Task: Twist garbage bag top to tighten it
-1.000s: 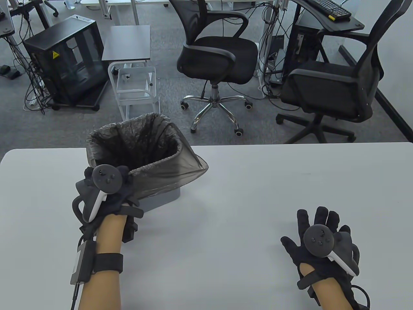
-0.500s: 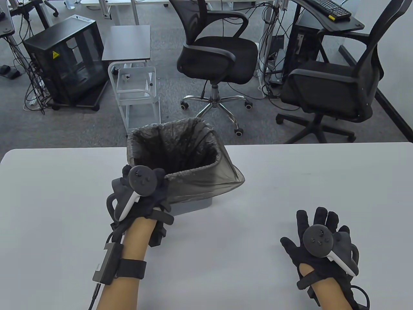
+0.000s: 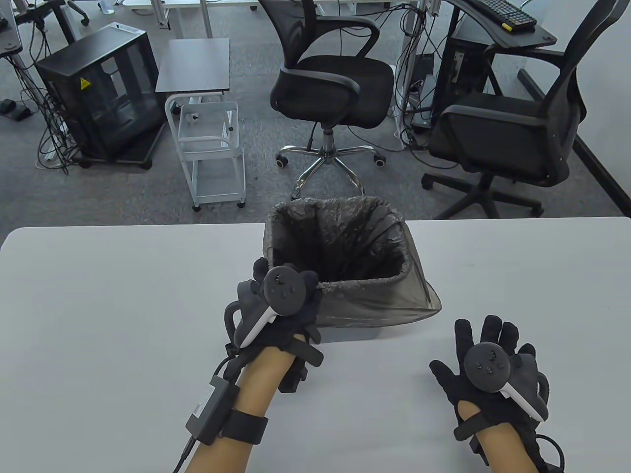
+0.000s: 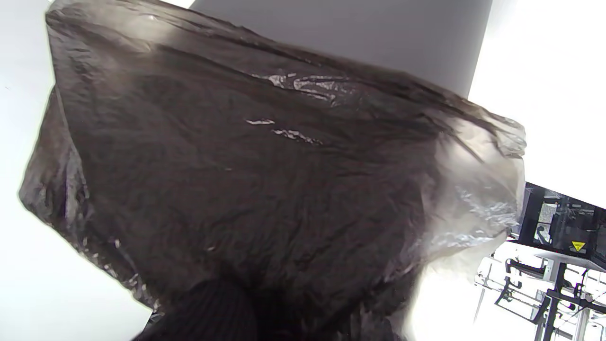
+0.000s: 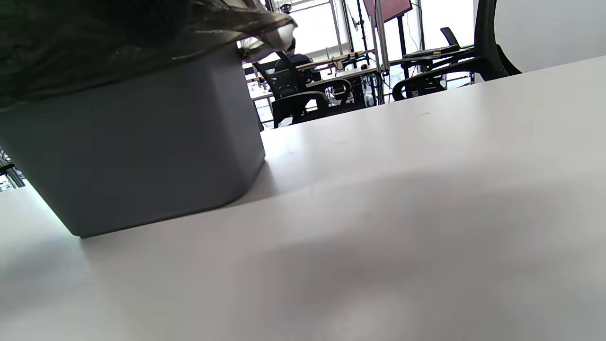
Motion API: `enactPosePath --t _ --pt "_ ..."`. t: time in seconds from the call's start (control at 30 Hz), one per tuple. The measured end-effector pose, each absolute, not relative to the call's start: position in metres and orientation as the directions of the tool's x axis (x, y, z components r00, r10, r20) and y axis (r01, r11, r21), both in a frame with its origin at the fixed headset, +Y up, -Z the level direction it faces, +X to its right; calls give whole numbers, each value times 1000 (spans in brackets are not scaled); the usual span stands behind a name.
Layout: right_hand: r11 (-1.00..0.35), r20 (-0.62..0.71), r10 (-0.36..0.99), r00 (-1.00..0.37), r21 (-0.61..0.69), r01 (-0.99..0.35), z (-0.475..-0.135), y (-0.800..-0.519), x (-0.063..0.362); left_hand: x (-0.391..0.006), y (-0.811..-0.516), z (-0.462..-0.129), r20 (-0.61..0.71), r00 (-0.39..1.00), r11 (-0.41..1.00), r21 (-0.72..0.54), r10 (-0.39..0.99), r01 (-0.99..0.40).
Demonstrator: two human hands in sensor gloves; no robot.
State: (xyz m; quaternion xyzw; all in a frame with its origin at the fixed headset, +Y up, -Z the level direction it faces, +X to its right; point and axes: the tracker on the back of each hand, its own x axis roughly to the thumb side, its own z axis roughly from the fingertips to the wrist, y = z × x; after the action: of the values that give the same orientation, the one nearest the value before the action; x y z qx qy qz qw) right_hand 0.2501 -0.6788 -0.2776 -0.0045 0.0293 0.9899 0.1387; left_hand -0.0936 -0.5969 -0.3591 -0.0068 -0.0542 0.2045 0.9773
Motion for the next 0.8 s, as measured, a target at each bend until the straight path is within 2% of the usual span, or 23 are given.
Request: enactPosePath --t 0.17,0.27,0.33,0.4,0.43,0.5,0.6,0.7,0.8 --pt "-968 4 250 -968 -29 -250 -280 -680 251 -86 -595 -356 97 909 914 -64 405 -401" --pt "-969 13 239 -971 -60 -239 -280 -681 252 -95 -595 -349 129 894 903 -68 430 -425" --pt "-968 21 234 -972 -87 -235 -281 -682 253 -110 -598 -336 216 854 875 -14 474 -483" --pt "-959 54 233 -971 -154 -239 -282 -683 253 -131 -609 -324 300 808 814 142 508 -564" --pt "-956 61 231 -971 -172 -238 -283 -684 253 -140 -614 -320 310 804 799 179 508 -574" --pt "-945 79 210 -975 -241 -223 -288 -686 253 -162 -635 -316 279 821 799 219 498 -560" --pt "-948 75 165 -983 -264 -179 -300 -691 250 -178 -670 -318 171 873 856 182 457 -484" --pt "-949 76 145 -986 -271 -161 -309 -697 244 -180 -700 -326 89 915 908 118 394 -402" --pt "-952 86 108 -990 -278 -128 -319 -704 235 -171 -720 -336 46 908 905 66 417 -419"
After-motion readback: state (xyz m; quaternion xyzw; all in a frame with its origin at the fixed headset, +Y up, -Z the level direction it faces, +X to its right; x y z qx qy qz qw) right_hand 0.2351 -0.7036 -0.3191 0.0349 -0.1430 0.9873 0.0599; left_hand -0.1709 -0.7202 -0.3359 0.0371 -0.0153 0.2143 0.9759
